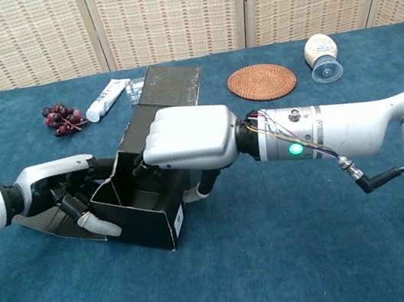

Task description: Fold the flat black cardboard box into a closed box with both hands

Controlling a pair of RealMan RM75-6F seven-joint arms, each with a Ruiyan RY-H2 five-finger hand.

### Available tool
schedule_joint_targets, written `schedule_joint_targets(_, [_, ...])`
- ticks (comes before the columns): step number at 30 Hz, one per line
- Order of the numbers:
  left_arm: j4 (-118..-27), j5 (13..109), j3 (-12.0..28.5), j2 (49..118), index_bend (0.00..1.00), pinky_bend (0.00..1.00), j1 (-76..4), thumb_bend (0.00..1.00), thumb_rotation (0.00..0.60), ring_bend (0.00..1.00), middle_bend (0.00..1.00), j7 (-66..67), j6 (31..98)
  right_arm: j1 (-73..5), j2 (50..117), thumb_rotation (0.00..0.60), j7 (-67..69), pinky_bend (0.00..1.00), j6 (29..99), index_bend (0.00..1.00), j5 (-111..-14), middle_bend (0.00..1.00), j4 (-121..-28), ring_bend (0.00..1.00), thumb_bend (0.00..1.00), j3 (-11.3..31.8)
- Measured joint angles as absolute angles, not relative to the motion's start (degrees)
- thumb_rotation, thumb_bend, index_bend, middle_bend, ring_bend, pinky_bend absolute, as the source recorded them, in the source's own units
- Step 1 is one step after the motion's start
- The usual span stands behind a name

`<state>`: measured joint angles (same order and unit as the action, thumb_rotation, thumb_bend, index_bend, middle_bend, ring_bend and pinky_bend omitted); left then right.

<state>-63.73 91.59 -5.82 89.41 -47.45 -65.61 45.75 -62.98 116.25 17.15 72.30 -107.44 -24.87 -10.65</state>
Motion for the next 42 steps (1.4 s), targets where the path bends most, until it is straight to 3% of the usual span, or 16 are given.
schedule_joint_targets(7, [-64.29,91.71,-5.96,89.04,0.19,0.79,-47.45,0.10,0.600,0.58,0.21,-65.64,46.16,-64.13,113.27,0.600,15.94,0.82,70.63,0.70,-107.83,0.71,-30.14,0.77,0.26,-10.86])
schedule_joint_targets(11, [-64.65,91.71,-6.02,88.82,0.19,0.79,-47.51,0.10,0.600,0.58,0.21,-65.33,46.22,-64.60,111.63,0.600,15.05,0.82,70.10,0.73,-107.90,0.78,-32.91,0.77,0.27,-10.66])
schedule_joint_targets(20, [-65.32,91.28,-5.84,88.62,0.19,0.79,-47.47,0.09,0.600,0.58,0.21,-64.68,46.26,-64.92,109.43,0.600,13.01,0.82,69.22,0.76,-108.00,0.83,-37.11,0.77,0.30,-10.03])
schedule_joint_targets(24, [-65.57,90.99,-5.71,88.57,0.19,0.79,-47.40,0.10,0.600,0.58,0.21,-64.34,46.23,-64.76,108.88,0.600,12.30,0.82,68.80,0.76,-107.89,0.76,-37.81,0.77,0.29,-9.79])
schedule_joint_targets(26, [-65.55,90.84,-5.64,88.59,0.19,0.79,-47.41,0.10,0.600,0.58,0.21,-64.13,46.08,-64.60,108.41,0.600,12.08,0.82,68.47,0.68,-107.74,0.65,-38.35,0.77,0.28,-9.68])
schedule_joint_targets(29, [-65.30,90.37,-5.36,88.74,0.19,0.79,-47.41,0.10,0.600,0.58,0.21,-63.89,45.80,-64.33,107.80,0.600,10.98,0.82,67.98,0.45,-107.34,0.47,-39.08,0.76,0.25,-9.35])
schedule_joint_targets(32, [-65.06,89.90,-5.01,88.96,0.19,0.79,-47.32,0.09,0.600,0.58,0.21,-63.55,45.74,-63.94,106.91,0.600,9.91,0.82,67.42,0.28,-106.65,0.36,-40.76,0.75,0.22,-8.82])
schedule_joint_targets(38, [-64.87,88.30,-3.98,89.62,0.19,0.79,-46.80,0.10,0.600,0.58,0.21,-62.43,45.65,-63.08,104.30,0.600,6.65,0.82,65.73,0.12,-105.16,0.25,-45.57,0.71,0.19,-7.78])
schedule_joint_targets(42, [-64.93,87.10,-3.13,90.04,0.19,0.79,-46.18,0.10,0.600,0.58,0.21,-60.63,45.97,-62.06,102.57,0.600,4.88,0.82,65.54,0.09,-103.97,0.22,-49.07,0.70,0.19,-6.74])
